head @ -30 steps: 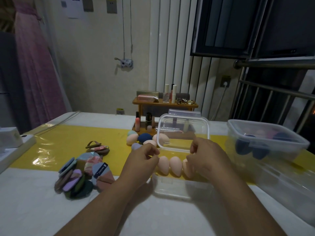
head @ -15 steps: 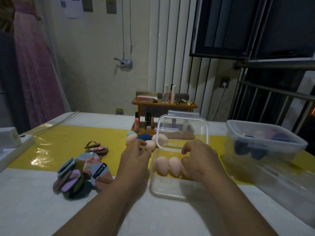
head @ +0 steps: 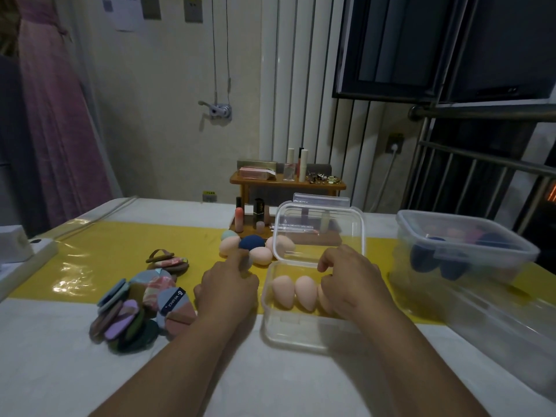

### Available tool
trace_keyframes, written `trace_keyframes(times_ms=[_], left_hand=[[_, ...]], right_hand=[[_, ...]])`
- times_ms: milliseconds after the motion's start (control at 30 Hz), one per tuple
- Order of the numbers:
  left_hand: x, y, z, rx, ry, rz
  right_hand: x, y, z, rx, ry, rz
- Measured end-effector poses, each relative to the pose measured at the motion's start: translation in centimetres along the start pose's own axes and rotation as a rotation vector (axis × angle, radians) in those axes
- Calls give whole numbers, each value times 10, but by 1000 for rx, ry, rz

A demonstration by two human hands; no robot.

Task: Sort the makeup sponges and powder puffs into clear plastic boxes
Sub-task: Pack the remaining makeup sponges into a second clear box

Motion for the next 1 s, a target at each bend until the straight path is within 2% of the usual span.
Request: trace_keyframes(times_ms=[100,200,300,500,600,667,800,867,1000], left_hand=[[-9,-9,8,-371,-134,-76],[-21,-21,16,-717,-96,-91],[-19,-21,15,-705,-87,-248],[-17,-23,10,-662,-12,-333],[-17,-23,8,-631,42,-305],[-18,-24,9,-625,78,-286],[-20,-25,10,-637,109,-272],[-21,-25,9,-642,125,-260],[-18,-21,4,-676,151,-210]], right_hand=[[-1,0,0,9,-13,-4],[-1,0,1,13,-14,-8],[-1,1,2,17,-14,-13],[-1,3,5,12,-15,-26],[-2,3,4,33,-80,11],[-2,4,4,160,-114,52],[-6,9,5,425,-17,99],[-9,12,3,422,23,107],[-6,9,11,406,-61,84]])
Point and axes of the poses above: each hand's wrist, its own x-axis towards the middle knuckle, its own z-axis out of the back of the hand, y = z × x, the point moved 1 cm from there along x, towards the middle knuckle, and after that the axes turned 9 degrees about -y, right-handed, at the moved point
